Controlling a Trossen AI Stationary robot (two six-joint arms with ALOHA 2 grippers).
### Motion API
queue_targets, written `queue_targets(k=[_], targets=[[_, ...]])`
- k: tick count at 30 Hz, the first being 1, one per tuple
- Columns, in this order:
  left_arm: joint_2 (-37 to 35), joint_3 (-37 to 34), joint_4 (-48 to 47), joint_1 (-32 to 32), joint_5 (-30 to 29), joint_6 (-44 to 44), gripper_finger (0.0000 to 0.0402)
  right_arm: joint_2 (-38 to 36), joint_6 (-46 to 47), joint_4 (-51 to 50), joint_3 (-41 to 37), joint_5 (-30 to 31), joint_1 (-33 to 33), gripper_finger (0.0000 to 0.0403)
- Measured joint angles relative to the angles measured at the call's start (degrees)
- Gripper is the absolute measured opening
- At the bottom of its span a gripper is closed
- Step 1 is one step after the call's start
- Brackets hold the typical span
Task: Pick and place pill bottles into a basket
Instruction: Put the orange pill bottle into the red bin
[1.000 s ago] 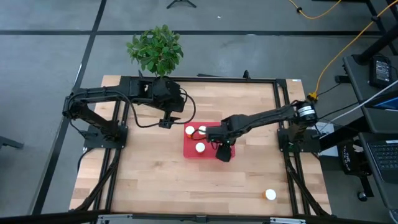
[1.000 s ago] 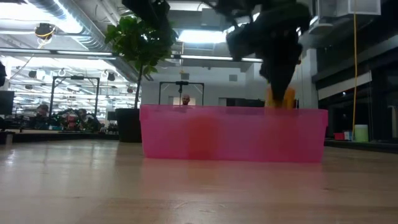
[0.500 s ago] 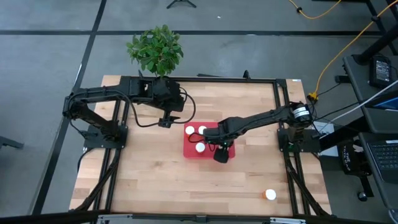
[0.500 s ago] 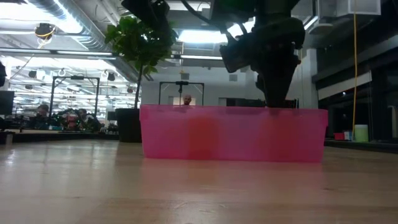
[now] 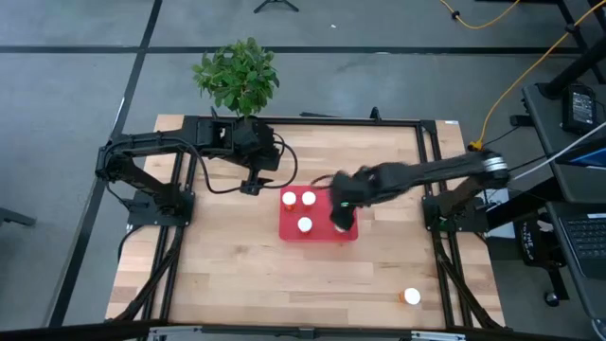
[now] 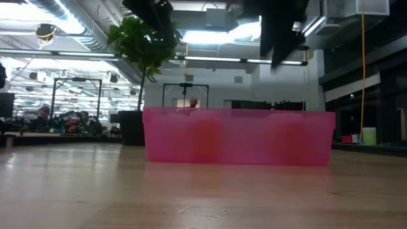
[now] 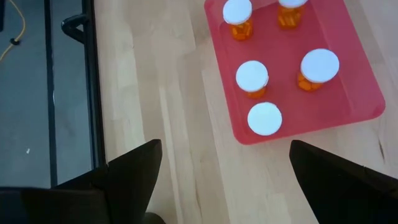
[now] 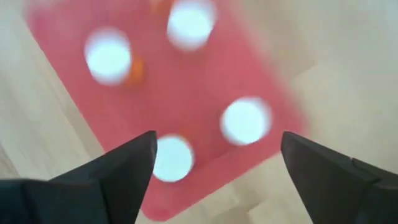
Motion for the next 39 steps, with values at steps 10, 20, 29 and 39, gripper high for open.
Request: queue_targets(k=[10, 20, 29, 39], targets=[[0.0, 0.0, -1.08, 0.0, -0.12, 0.03, 0.0347, -22.51, 16.48, -11.45, 0.27, 21.53, 22.0, 0.0313], [-0.02, 0.0, -0.13, 0.0, -0.61, -2.0, 0.0347, -21.1, 36.05, -22.26, 0.1, 5.41, 38.2, 0.0292], [-0.02, 0.0, 2.29, -0.02, -7.77, -7.7, 0.0347, -14.83, 52.32, -25.84, 0.12, 2.81, 51.26, 0.0279], [-0.02, 0.0, 5.47, -0.02, -11.26, -7.68, 0.0347, -7.64, 70.86, -16.64, -3.79, -2.58, 55.21, 0.0296]])
